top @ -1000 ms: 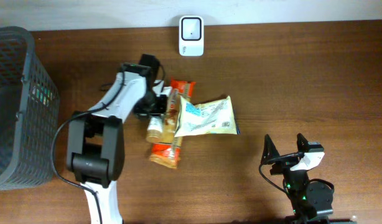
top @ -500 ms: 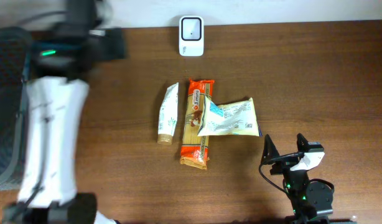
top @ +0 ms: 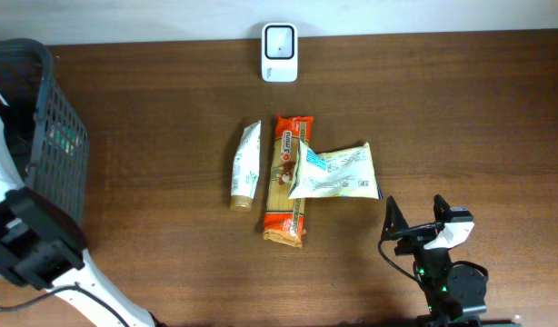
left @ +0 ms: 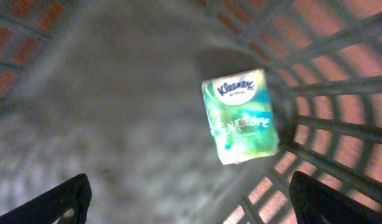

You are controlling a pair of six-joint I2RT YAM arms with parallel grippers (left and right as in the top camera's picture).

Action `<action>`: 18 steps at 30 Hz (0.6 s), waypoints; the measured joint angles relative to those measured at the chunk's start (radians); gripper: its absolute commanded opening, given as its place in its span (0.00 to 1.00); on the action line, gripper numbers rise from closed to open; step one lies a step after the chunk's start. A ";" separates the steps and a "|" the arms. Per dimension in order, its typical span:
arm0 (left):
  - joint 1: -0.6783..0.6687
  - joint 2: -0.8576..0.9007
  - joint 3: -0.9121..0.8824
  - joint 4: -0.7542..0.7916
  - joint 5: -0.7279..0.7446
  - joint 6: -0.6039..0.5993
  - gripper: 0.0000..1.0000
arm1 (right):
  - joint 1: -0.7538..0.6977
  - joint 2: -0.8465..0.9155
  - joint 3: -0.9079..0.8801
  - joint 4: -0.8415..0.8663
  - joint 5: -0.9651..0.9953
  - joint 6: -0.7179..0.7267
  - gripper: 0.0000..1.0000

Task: Scan the item barcode
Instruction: 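Take the small Kleenex tissue pack from the basket with the left gripper, place it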

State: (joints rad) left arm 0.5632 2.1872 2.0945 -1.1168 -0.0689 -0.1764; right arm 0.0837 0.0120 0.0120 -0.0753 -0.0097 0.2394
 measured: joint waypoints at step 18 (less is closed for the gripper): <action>0.016 0.225 0.045 -0.037 0.229 0.090 0.36 | 0.000 0.000 0.000 0.000 0.000 0.000 0.99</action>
State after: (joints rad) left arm 0.5793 2.4123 2.1395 -1.1534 0.1604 -0.0868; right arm 0.0837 0.0120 0.0120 -0.0753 -0.0093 0.2390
